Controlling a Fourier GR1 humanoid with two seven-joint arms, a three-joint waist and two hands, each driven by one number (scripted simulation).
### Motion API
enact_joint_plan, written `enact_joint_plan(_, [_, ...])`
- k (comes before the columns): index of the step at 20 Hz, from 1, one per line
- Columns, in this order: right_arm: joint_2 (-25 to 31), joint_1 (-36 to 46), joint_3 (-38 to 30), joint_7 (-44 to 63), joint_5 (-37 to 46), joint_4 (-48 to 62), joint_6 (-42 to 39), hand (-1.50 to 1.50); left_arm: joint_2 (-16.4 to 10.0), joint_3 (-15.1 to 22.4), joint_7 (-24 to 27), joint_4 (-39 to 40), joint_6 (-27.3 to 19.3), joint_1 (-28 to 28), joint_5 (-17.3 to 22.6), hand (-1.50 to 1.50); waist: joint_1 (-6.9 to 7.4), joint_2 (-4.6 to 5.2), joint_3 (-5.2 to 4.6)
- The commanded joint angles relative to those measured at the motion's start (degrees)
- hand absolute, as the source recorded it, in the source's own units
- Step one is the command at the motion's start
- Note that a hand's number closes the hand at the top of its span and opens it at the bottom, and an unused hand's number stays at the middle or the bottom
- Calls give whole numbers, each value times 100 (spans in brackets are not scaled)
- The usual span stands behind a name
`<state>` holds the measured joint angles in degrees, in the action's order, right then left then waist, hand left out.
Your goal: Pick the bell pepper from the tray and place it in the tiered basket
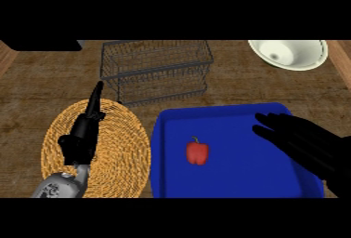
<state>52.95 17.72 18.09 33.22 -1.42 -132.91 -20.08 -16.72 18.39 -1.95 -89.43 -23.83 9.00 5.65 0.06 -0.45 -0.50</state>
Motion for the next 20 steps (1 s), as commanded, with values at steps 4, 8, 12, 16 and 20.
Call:
enact_joint_plan(4, [-589,1245,1674,2503,526,-346,-217,-150,249,194,39,-3,-10,123,-146,0,176,38,8])
enact_joint_plan(8, [-1491,2288,2203,3574,204,2,-322,-150,189,9,2,184,7,245,-189,0,126,30,15])
enact_joint_plan(12, [-2016,2799,2655,3938,286,552,-378,-150,109,-151,-147,148,154,353,-62,0,66,18,26])
enact_joint_plan(16, [-2520,3164,3062,4353,247,1167,-294,-150,188,-101,-38,220,114,233,-120,0,48,8,20])
enact_joint_plan(20, [-2591,3085,3353,4693,207,1163,-301,-150,209,-134,-112,162,18,245,-209,0,-55,-12,31])
